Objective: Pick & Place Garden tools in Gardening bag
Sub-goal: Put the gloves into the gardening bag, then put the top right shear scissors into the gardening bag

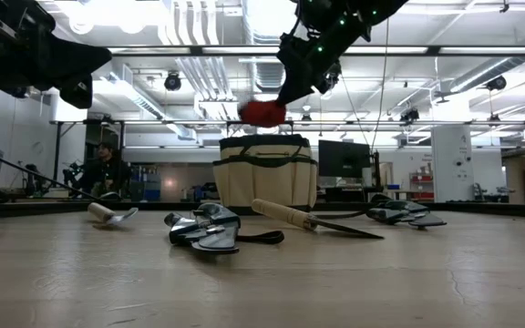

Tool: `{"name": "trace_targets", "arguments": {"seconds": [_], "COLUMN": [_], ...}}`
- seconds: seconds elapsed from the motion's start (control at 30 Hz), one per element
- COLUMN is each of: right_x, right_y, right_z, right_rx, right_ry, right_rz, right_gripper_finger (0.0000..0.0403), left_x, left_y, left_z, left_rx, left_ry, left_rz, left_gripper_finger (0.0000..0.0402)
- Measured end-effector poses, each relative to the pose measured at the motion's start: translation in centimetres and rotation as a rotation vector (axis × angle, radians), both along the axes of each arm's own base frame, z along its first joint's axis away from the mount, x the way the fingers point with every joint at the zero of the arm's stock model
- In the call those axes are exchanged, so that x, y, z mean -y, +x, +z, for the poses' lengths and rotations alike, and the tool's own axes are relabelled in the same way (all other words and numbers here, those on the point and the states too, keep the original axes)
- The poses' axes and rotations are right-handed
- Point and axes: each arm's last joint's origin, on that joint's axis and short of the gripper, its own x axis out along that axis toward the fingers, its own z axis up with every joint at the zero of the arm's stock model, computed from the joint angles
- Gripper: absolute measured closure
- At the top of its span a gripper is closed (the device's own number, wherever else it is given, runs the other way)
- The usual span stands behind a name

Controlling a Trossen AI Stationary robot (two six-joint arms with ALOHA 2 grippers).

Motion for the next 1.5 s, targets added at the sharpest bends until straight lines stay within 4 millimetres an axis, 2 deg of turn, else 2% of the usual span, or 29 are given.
{"name": "trace_targets", "arguments": {"seconds": [0.23,0.5,0.7,0.9,1.23,1.5], "right_x": [0.0,-0.8,-2.5,-3.9,-6.7,-7.7], "right_y": [0.0,-1.5,-2.6,-2.9,-3.4,-3.6], "right_z": [0.0,1.1,0.5,-1.5,-6.7,-10.5], "right_rx": [0.006,-0.016,-0.099,-0.184,-0.337,-0.301], "right_ry": [0.008,0.069,0.268,0.375,0.437,0.411], "right_rz": [-0.007,-0.027,0.185,0.27,0.342,0.361], "right_gripper_finger": [0.0281,0.0237,0.023,0.0245,0.0265,0.0271], "left_x": [0.0,0.0,0.0,0.0,0.0,0.0], "left_y": [0.0,0.0,0.0,0.0,0.0,0.0], "left_z": [0.0,0.0,0.0,0.0,0.0,0.0], "left_rx": [0.0,0.0,0.0,0.0,0.0,0.0], "left_ry": [0.0,0.0,0.0,0.0,0.0,0.0], "left_rz": [0.0,0.0,0.0,0.0,0.0,0.0], "left_gripper_finger": [0.0389,0.0389,0.0389,0.0389,0.0389,0.0389]}}
